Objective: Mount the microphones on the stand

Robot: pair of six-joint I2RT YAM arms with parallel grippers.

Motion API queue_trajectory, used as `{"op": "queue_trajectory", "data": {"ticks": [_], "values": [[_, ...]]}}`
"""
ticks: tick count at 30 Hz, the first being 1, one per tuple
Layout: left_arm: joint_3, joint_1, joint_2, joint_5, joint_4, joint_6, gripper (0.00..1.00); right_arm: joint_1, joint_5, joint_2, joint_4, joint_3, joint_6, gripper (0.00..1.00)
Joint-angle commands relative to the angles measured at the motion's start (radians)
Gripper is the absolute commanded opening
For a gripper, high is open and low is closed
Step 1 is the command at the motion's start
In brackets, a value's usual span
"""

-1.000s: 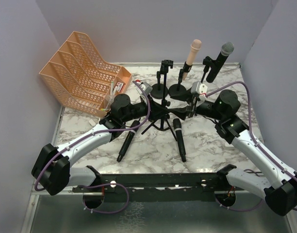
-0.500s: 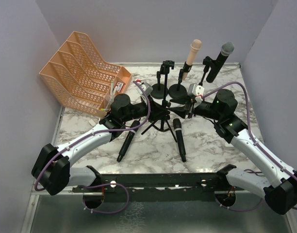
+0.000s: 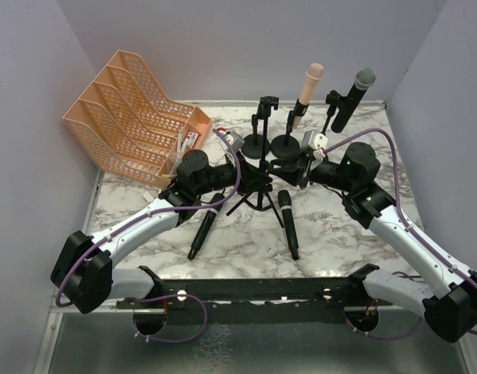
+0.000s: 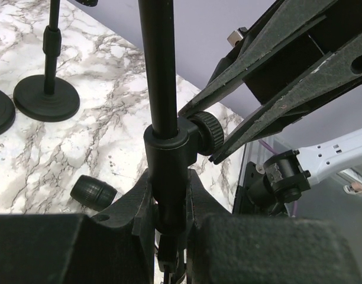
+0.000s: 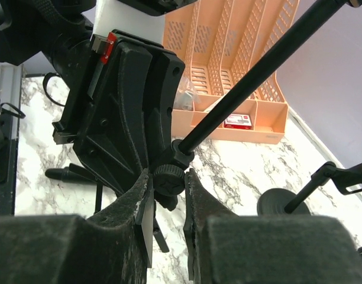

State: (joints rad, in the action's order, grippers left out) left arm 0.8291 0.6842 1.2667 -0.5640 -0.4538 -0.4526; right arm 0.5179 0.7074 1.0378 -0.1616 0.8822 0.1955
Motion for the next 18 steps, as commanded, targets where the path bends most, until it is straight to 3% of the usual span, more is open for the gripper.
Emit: {"op": "queue_trajectory", "data": {"ticks": [1, 10, 14, 18], "values": [[0.045, 0.005, -0.022, -0.010, -0.079, 0.012, 0.00, 0.011, -0.082, 0.017, -0.053, -0.013, -0.144, 0.01], [0.034, 0.006, -0.048, 0.071, -0.079, 0.071, 0.00, 0.021, -0.273, 0.003, -0.185, -0.098, -0.681, 0.01], [0.034, 0.006, -0.053, 0.103, -0.084, 0.094, 0.00, 0.023, -0.415, -0.006, -0.160, -0.106, -0.940, 0.01], [0.027, 0.006, -0.058, 0.124, -0.087, 0.106, 0.00, 0.025, -0.463, -0.012, -0.130, -0.090, -1.197, 0.01]]}}
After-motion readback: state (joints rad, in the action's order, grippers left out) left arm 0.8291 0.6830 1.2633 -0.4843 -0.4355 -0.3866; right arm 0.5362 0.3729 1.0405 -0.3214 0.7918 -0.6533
